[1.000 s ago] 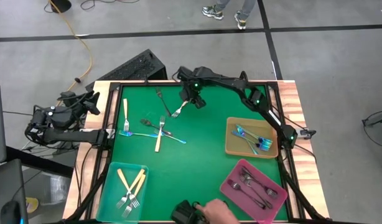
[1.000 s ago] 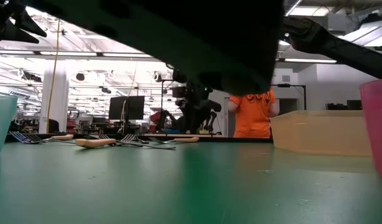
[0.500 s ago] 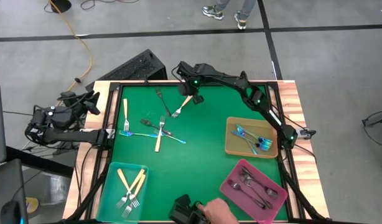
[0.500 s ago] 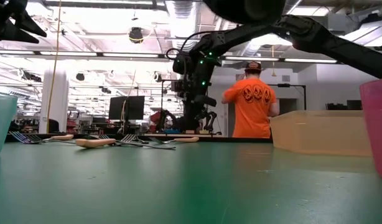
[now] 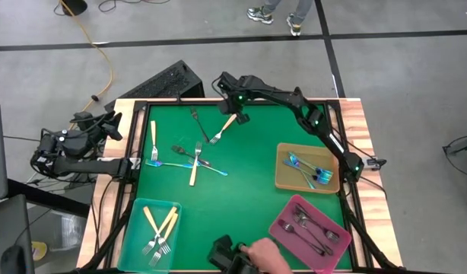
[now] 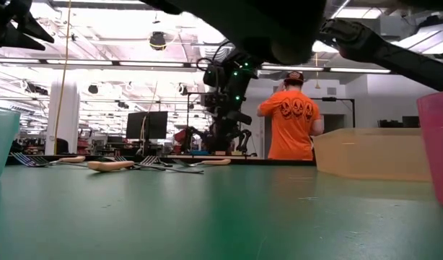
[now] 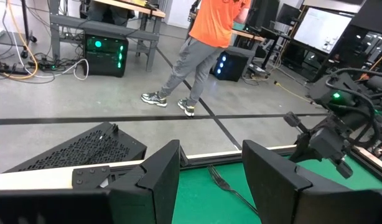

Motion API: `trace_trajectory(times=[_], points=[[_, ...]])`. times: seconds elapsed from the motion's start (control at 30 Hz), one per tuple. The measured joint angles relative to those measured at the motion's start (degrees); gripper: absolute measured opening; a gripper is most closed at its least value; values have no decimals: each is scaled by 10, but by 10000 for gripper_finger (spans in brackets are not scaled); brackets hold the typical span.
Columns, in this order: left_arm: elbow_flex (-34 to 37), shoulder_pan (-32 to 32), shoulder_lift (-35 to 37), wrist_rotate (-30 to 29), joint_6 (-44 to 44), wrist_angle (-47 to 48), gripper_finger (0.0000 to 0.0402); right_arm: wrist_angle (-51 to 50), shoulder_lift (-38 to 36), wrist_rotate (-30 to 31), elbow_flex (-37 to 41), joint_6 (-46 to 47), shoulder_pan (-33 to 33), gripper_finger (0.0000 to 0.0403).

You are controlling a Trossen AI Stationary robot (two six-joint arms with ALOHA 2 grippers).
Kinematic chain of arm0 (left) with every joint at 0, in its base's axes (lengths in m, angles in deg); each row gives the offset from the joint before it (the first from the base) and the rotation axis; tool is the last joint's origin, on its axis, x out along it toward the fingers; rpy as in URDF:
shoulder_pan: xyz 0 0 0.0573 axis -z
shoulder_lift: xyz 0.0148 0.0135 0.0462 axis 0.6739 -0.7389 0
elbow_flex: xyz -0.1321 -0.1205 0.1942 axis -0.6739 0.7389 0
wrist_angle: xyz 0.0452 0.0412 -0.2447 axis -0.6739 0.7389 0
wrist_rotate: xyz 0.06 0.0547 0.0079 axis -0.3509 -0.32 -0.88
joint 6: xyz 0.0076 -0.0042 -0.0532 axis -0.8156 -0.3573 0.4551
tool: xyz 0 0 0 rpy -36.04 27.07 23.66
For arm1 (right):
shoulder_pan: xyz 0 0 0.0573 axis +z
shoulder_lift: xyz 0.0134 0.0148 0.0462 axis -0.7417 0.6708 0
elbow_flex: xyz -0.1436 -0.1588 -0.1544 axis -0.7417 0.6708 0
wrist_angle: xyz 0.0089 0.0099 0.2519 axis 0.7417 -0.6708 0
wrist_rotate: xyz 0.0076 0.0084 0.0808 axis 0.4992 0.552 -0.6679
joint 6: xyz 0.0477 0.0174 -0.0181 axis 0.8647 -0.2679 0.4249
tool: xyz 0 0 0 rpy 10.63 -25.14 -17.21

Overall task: Sort silverware by color (type)
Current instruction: Put the yellow fork into the blue bin

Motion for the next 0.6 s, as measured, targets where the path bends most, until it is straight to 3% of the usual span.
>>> trace_trajectory(times=[0.27, 0.4, 0.6], points=[[0, 0, 0, 0, 0, 0, 158, 2, 15, -48, -1, 46, -15, 13], [0, 0, 0, 0, 0, 0, 158, 19, 18, -188, 1, 173, -35, 13], [0, 0, 0, 0, 0, 0, 158, 96, 14, -224, 0, 397, -66, 13]])
